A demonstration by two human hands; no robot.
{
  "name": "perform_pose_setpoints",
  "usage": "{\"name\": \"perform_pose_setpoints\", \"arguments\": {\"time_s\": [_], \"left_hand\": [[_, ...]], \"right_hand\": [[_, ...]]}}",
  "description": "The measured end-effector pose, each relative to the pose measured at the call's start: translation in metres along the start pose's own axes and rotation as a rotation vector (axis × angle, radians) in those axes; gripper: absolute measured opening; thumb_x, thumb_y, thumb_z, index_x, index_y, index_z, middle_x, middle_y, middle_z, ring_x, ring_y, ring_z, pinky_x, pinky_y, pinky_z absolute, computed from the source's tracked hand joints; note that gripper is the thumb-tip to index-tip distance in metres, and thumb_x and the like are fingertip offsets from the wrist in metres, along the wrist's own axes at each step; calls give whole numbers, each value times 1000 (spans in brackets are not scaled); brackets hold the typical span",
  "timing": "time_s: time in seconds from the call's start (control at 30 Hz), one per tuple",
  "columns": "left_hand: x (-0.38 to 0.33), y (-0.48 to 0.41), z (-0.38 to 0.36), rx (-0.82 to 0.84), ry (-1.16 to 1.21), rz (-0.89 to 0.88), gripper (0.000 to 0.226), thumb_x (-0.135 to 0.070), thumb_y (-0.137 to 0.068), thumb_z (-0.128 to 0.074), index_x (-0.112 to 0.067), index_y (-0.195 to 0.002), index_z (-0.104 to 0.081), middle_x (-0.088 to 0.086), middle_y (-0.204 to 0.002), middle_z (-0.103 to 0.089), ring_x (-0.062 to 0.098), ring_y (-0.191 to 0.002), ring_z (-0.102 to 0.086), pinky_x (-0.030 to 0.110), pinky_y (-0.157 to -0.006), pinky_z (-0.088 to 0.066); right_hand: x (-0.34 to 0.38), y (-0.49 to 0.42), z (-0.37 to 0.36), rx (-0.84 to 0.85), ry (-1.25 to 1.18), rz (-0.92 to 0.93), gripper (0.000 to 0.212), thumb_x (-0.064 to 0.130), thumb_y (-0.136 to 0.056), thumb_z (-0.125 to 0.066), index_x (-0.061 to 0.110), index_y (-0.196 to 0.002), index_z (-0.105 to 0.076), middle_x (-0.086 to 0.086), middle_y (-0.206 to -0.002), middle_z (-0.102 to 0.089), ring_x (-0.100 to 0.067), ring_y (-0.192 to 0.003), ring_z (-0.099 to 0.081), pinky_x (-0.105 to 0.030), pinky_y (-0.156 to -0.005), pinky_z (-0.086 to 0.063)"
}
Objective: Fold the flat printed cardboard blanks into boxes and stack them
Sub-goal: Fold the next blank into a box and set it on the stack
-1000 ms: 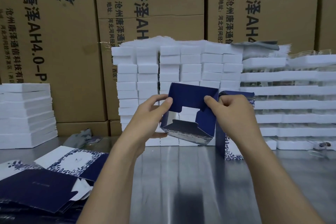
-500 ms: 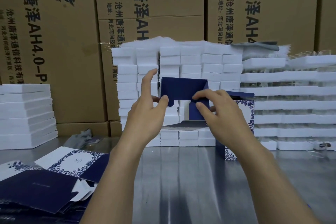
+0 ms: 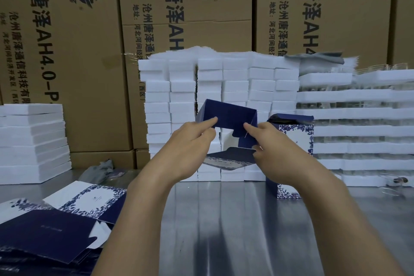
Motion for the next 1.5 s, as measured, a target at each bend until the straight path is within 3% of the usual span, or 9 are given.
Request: {"name": "perform_pose_setpoints", "arguments": {"time_s": [0.13,0.27,0.4,0.6,0.73,0.83,1.0,1.27,1.5], "left_hand": [[2,4,1,74,4,71,57,-20,-104,-37,-43,-155,-49,-26,-144,-52,-11,-109,-60,17,-95,-53],[4,7,6,148,-69,72,82,4,-92,-43,-47,-156,-45,-29,-157,-38,3,-124,-57,13,-69,-52],[2,9,7,176,-145,22,94,4,-88,-55,-56,-158,-34,-41,-166,-10,13,-112,-61,45,-90,-62],[-4,5,10,31,-10,-74,77,-66,-84,-76,-58,-152,-43,-28,-168,-27,-3,-152,-29,26,-115,-34],[-15,3,10,-179,146,-161,34,-48,-100,-66,-45,-133,-70,-25,-142,-62,3,-131,-58,41,-106,-55],[-16,1,9,-320,250,-151,24,-30,-101,-72,-36,-123,-78,-17,-125,-71,4,-119,-65,37,-95,-62],[-15,2,8,-545,171,-134,39,-27,-94,-80,-29,-132,-74,-14,-133,-70,-3,-121,-59,-6,-85,-39],[-26,8,0,-705,162,-224,43,-19,-93,-80,-24,-134,-73,-15,-128,-67,-8,-105,-59,-7,-84,-35],[-38,13,-6,-778,-19,-369,36,-10,-89,-78,-24,-120,-67,-2,-131,-63,-2,-110,-54,-1,-88,-36]], "right_hand": [[-3,3,1,56,29,-23,54,-6,-99,-40,5,-152,-42,-4,-133,-42,-32,-110,-58,-46,-96,-53],[-5,11,7,173,12,-4,92,-7,-93,-48,28,-170,-11,18,-171,-8,-20,-153,-32,-29,-104,-45],[-4,10,10,91,-96,37,106,35,-90,-83,33,-169,-13,23,-169,-10,-10,-148,-37,-22,-94,-45],[2,9,21,-199,-267,94,76,55,-86,-79,36,-154,-51,17,-144,-47,4,-108,-59,-6,-76,-45],[9,10,24,-387,-404,150,40,54,-91,-73,43,-130,-69,20,-133,-54,6,-103,-62,-10,-82,-44],[18,13,27,-528,-486,193,27,43,-96,-73,56,-118,-65,24,-123,-54,2,-97,-63,-8,-80,-45],[24,15,16,-659,-724,75,93,39,-86,-85,63,-150,-23,15,-127,-54,-8,-90,-69,-27,-80,-54],[33,7,-27,101,-1239,-360,69,79,-84,-65,14,-101,-79,-2,-87,-80,-18,-83,-81,-35,-67,-62],[28,3,-19,-115,-1310,-216,34,42,-99,-69,17,-77,-72,1,-62,-57,-14,-57,-60,-24,-52,-42]]}}
Point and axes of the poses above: each hand's wrist, its own y-axis away from the middle knuckle, its own z-axis out of the back of the hand, x = y × z, the point moved 4 cm from there along -y, towards the middle knuckle
